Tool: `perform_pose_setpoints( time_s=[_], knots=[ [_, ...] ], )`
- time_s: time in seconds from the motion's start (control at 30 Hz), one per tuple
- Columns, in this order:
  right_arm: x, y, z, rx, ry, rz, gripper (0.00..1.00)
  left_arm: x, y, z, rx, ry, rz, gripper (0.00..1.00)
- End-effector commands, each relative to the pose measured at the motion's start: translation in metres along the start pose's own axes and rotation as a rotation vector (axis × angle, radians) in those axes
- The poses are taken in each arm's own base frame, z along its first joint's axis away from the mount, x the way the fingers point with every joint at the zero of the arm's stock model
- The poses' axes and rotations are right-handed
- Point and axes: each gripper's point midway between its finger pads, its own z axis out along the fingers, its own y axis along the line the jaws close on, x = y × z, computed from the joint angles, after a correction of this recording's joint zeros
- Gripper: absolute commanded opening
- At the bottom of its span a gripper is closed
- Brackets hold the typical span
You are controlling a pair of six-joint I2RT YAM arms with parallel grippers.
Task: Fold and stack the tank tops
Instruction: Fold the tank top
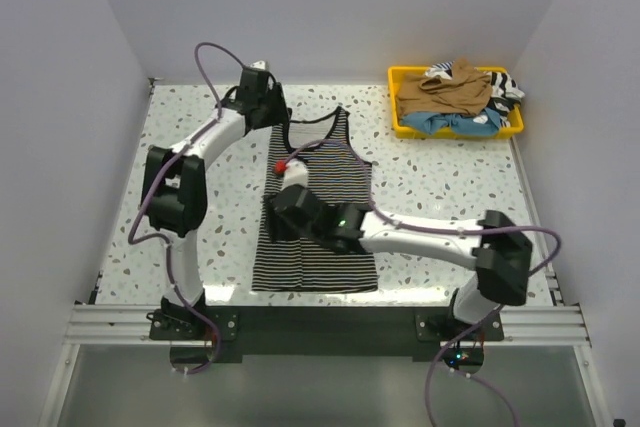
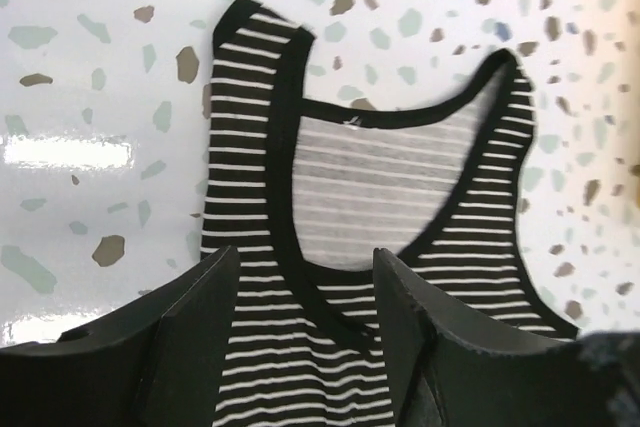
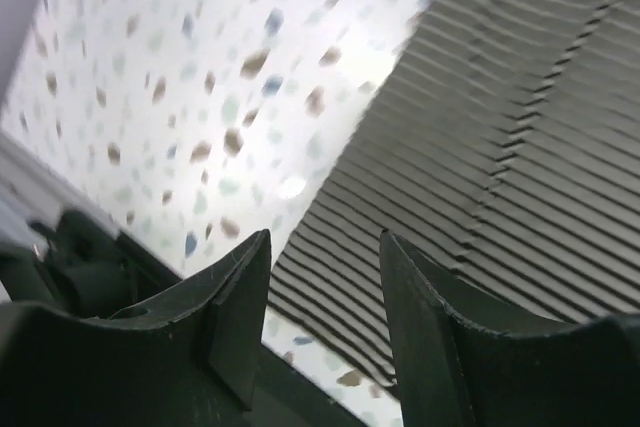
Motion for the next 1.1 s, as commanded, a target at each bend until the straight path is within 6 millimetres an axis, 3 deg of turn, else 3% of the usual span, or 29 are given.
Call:
perform_pose_setpoints(
  time_s=[0.0, 0.07, 0.1, 0.17, 0.2, 0.23, 0.27, 0.3, 0.37, 0.4, 0.43, 0.47, 0.53, 0.6, 0.8, 1.07],
  knots=[
    [-0.062, -0.076, -0.028, 0.093, -0.101, 0.087, 0.51, -0.042, -0.042, -0.064, 0.132, -0.116, 0.003, 0.61],
    [-0.072, -0.114, -0.028, 0.133, -0.091, 0.098, 0.5, -0.028, -0.061, -0.078, 0.172, -0.114, 0.008, 0.61],
    [-0.084, -0.146, -0.028, 0.171, -0.09, 0.132, 0.5, -0.013, -0.064, -0.09, 0.183, -0.101, 0.001, 0.6],
    [-0.091, -0.176, -0.025, 0.19, -0.079, 0.14, 0.49, 0.014, -0.082, -0.103, 0.202, -0.078, 0.012, 0.58],
    [-0.097, -0.204, -0.021, 0.218, -0.075, 0.181, 0.48, 0.039, -0.08, -0.104, 0.197, -0.041, 0.02, 0.57],
    [-0.102, -0.218, -0.02, 0.236, -0.078, 0.178, 0.46, 0.052, -0.098, -0.123, 0.239, -0.04, 0.028, 0.55],
    [-0.103, -0.232, -0.017, 0.252, -0.069, 0.186, 0.45, 0.062, -0.101, -0.128, 0.243, -0.038, 0.036, 0.54],
    [-0.108, -0.258, -0.017, 0.286, -0.07, 0.215, 0.45, 0.081, -0.1, -0.138, 0.251, -0.016, 0.046, 0.53],
    [-0.11, -0.292, -0.008, 0.314, -0.056, 0.246, 0.43, 0.115, -0.124, -0.158, 0.323, 0.02, 0.072, 0.5],
    [-0.112, -0.3, -0.005, 0.316, -0.057, 0.253, 0.43, 0.132, -0.126, -0.167, 0.338, 0.043, 0.081, 0.5],
    [-0.104, -0.311, 0.007, 0.329, -0.023, 0.26, 0.43, 0.155, -0.14, -0.179, 0.371, 0.077, 0.117, 0.48],
    [-0.111, -0.317, 0.01, 0.336, -0.029, 0.251, 0.42, 0.167, -0.146, -0.185, 0.386, 0.089, 0.131, 0.48],
    [-0.1, -0.333, 0.025, 0.37, 0.019, 0.254, 0.41, 0.204, -0.157, -0.2, 0.417, 0.144, 0.183, 0.47],
    [-0.102, -0.339, 0.034, 0.387, 0.033, 0.237, 0.4, 0.234, -0.161, -0.208, 0.426, 0.19, 0.219, 0.44],
    [-0.087, -0.361, 0.055, 0.455, 0.085, 0.238, 0.38, 0.303, -0.17, -0.222, 0.472, 0.301, 0.318, 0.42],
    [-0.074, -0.372, 0.064, 0.487, 0.09, 0.263, 0.25, 0.369, -0.191, -0.231, 0.49, 0.371, 0.473, 0.47]
  ],
)
